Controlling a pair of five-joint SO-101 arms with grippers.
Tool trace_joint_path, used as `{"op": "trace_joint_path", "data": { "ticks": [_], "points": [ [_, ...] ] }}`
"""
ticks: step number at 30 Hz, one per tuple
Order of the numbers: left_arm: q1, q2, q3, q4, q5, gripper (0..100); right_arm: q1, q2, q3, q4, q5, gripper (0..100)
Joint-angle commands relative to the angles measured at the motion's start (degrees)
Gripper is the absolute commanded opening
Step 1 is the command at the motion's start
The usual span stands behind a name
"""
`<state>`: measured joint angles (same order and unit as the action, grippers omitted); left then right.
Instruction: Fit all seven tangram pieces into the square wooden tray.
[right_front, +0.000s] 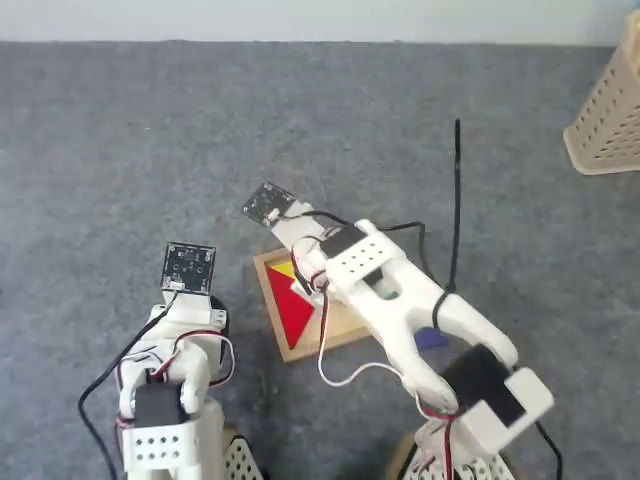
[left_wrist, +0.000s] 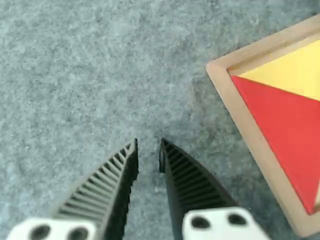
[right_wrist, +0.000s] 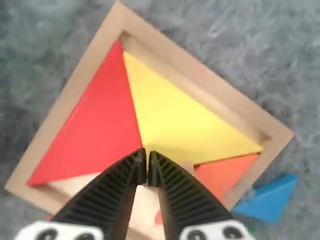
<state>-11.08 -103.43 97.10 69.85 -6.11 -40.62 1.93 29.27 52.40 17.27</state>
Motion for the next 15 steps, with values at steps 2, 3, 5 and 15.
{"op": "trace_joint_path", "data": {
  "ticks": [2,3,5,15],
  "points": [
    [0.2,-1.3,-0.5,0.2,0.5,7,-0.3,-4.7,2.6,-1.1,2.6,0.6],
    [0.2,-1.3,-0.5,0.2,0.5,7,-0.1,-4.8,3.2,-1.1,3.0,0.6],
    [0.2,-1.3,-0.5,0.2,0.5,7,0.6,-5.3,3.8,-1.0,3.0,0.6],
    [0.2,-1.3,-0.5,0.2,0.5,7,6.1,-16.9,6.9,1.3,4.1,0.6]
  ]
}}
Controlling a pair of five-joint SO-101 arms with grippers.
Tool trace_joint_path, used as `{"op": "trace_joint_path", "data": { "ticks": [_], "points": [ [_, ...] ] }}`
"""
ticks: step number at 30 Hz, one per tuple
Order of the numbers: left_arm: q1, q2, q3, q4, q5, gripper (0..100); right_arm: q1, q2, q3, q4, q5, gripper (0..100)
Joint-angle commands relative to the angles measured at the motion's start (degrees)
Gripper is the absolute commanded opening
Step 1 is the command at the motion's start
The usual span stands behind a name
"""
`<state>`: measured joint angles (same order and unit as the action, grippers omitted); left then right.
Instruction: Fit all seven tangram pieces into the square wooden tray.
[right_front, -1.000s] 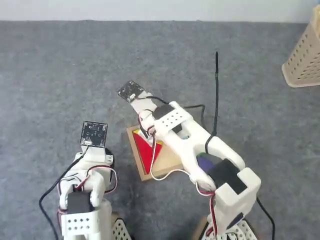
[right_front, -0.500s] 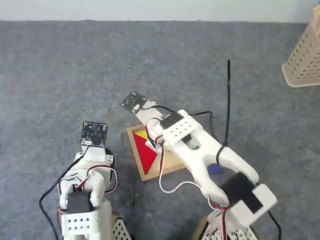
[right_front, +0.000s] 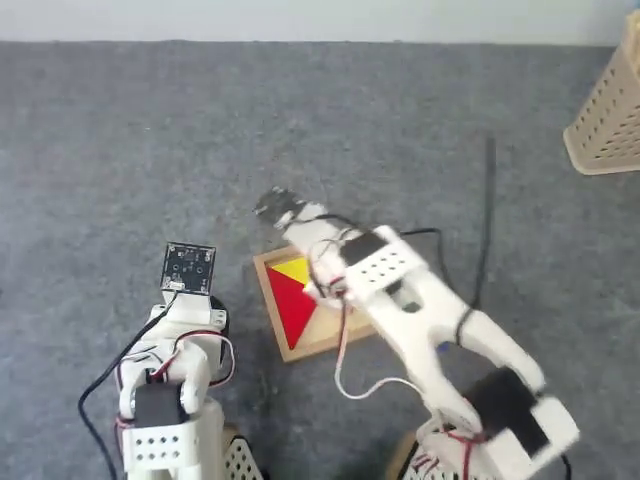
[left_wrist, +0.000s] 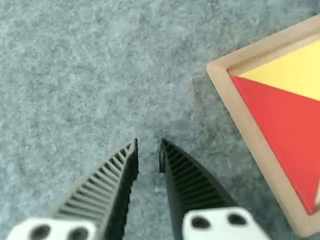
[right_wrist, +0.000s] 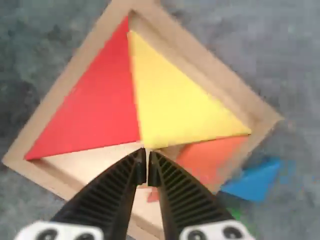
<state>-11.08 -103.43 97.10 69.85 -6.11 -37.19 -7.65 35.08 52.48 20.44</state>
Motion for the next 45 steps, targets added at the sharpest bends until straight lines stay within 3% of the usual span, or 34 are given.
{"op": "trace_joint_path", "data": {
  "ticks": [1,11,27,36,42,45],
  "points": [
    [0.2,-1.3,-0.5,0.2,0.5,7,3.3,-9.0,2.4,1.1,1.0,0.6],
    [0.2,-1.3,-0.5,0.2,0.5,7,4.1,-9.5,10.5,-3.6,1.1,0.6],
    [0.2,-1.3,-0.5,0.2,0.5,7,4.8,4.7,1.3,-6.5,-2.3,0.6],
    [0.2,-1.3,-0.5,0.2,0.5,7,8.5,-10.1,8.4,-6.4,-4.3,0.6],
    [0.2,-1.3,-0.5,0.2,0.5,7,0.8,-15.5,13.4,-5.8,-4.2,0.6],
    [0.2,-1.3,-0.5,0.2,0.5,7,0.6,-13.7,13.4,-6.2,-4.2,0.6]
  ]
}}
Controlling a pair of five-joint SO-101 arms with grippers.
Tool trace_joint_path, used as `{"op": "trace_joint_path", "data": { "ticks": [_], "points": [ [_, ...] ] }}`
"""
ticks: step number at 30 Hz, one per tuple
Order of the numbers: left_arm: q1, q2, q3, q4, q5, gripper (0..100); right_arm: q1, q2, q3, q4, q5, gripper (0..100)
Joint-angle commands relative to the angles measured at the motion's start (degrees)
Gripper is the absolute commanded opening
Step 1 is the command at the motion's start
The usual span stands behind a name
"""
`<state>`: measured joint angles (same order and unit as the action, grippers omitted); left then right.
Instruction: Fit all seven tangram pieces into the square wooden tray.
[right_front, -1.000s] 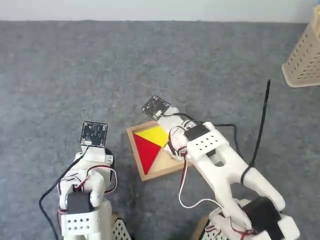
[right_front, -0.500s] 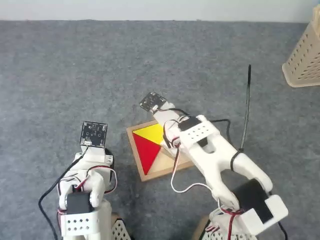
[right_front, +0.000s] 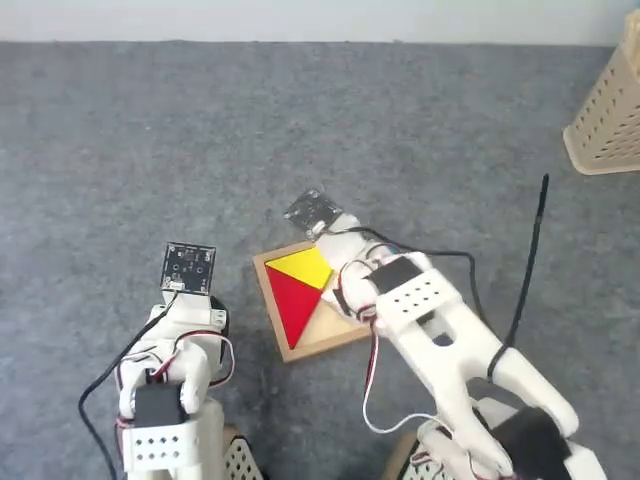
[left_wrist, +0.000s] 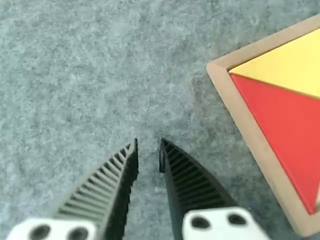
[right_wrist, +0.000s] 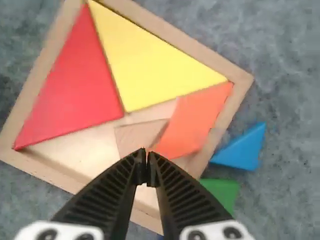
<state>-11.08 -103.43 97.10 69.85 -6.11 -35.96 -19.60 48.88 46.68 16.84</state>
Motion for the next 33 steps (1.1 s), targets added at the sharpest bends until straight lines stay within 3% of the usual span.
{"op": "trace_joint_path", "data": {
  "ticks": [1,13,24,33],
  "points": [
    [0.2,-1.3,-0.5,0.2,0.5,7,-0.7,-0.6,-0.4,-0.8,-0.6,0.6],
    [0.2,-1.3,-0.5,0.2,0.5,7,-0.3,15.2,-6.9,-3.0,-0.6,0.6],
    [0.2,-1.3,-0.5,0.2,0.5,7,8.7,22.4,-15.9,-3.0,-0.8,0.6],
    [0.2,-1.3,-0.5,0.2,0.5,7,9.2,14.2,-14.7,-2.9,-3.3,0.6]
  ]
}}
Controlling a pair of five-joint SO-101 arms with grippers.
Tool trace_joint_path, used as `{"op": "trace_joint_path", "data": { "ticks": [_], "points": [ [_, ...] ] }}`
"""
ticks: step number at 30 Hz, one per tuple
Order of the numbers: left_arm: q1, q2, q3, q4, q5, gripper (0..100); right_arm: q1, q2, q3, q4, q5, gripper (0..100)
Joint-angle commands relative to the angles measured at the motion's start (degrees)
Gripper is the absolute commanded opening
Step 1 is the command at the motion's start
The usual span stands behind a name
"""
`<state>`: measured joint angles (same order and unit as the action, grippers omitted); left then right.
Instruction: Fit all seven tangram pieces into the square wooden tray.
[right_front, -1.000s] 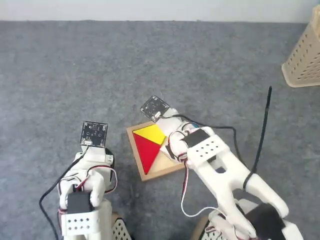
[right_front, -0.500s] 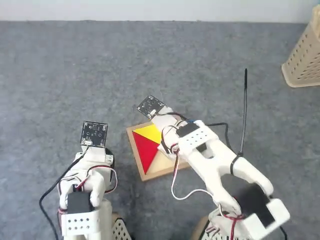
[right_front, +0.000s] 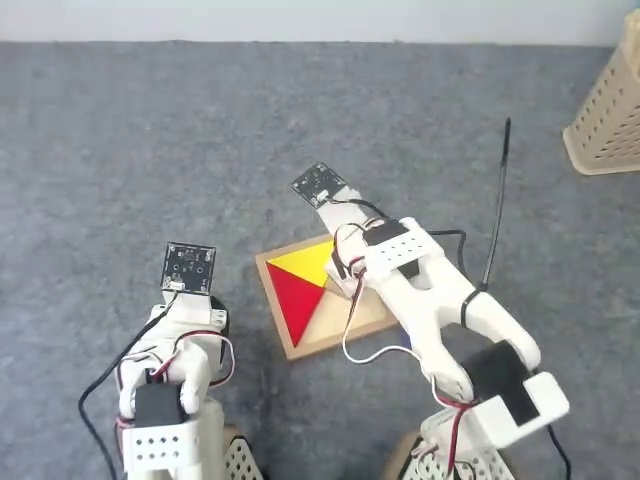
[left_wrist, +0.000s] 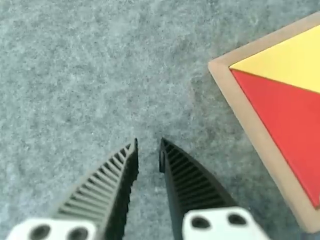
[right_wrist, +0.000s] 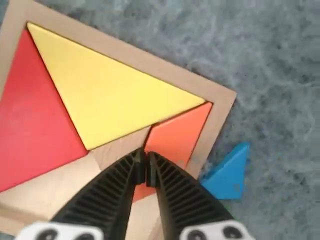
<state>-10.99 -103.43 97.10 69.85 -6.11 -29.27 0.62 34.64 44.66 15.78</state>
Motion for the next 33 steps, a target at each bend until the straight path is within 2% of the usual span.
{"op": "trace_joint_path", "data": {
  "ticks": [1,6,16,22,27,33],
  "points": [
    [0.1,-1.3,-0.5,0.2,0.5,7,2.6,-8.0,0.6,-0.8,-2.4,0.6],
    [0.1,-1.3,-0.5,0.2,0.5,7,2.6,-12.1,5.2,-1.5,-2.4,0.6],
    [0.1,-1.3,-0.5,0.2,0.5,7,2.7,2.5,-0.7,-0.9,-2.3,0.6],
    [0.1,-1.3,-0.5,0.2,0.5,7,2.7,3.4,-2.1,-0.6,-2.5,0.6],
    [0.1,-1.3,-0.5,0.2,0.5,7,2.8,0.7,-2.1,0.7,-2.8,0.6],
    [0.1,-1.3,-0.5,0.2,0.5,7,4.7,-10.2,-2.1,7.5,-2.8,0.6]
  ]
}}
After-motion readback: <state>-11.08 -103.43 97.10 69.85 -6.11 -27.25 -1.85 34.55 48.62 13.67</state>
